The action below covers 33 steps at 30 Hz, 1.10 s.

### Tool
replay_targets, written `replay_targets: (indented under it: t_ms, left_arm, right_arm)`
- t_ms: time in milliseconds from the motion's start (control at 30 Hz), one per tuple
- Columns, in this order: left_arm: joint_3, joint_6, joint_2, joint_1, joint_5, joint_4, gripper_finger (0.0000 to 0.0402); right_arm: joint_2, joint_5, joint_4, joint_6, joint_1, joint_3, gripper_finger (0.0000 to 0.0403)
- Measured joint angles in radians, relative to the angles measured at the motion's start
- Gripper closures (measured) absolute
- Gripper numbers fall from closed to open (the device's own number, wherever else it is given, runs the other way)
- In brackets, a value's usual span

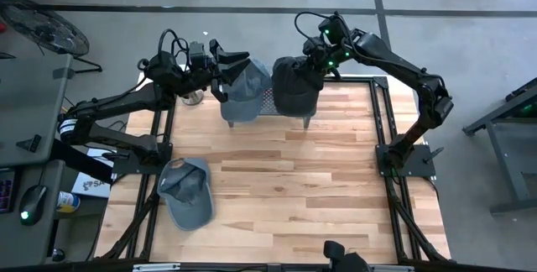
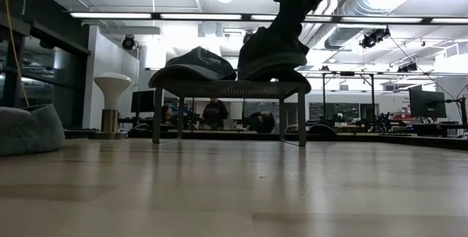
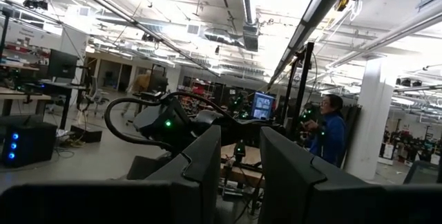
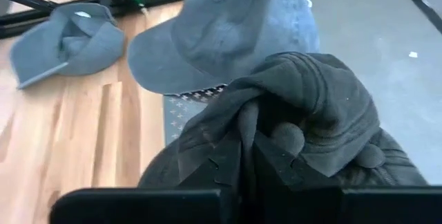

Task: Pick & Place hat
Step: Stack the black cap on top of the other black cap on the shelf

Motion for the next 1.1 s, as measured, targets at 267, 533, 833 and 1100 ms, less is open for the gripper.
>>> replay_targets:
  t_ms: [267, 533, 833, 1100]
  left_arm:
    - [0.000, 0.000, 0.000, 0.000, 0.000, 0.000, 0.0300]
    - [0.000, 0.000, 0.000, 0.000, 0.000, 0.000, 0.0300]
    - [0.000, 0.000, 0.000, 0.000, 0.000, 0.000, 0.0300]
    - [0.000, 0.001, 0.000, 0.000, 0.000, 0.000, 0.0300]
  right_arm:
    - [0.000, 0.008, 0.000, -0.016, 0.000, 0.000, 0.0344]
    - [0.000, 0.008, 0.000, -0.017, 0.000, 0.000, 0.0275]
    - [-0.001, 0.034, 0.031, -0.007, 0.000, 0.001, 0.0214]
    - [-0.005, 0.043, 0.062, -0.007, 0.000, 0.001, 0.0212]
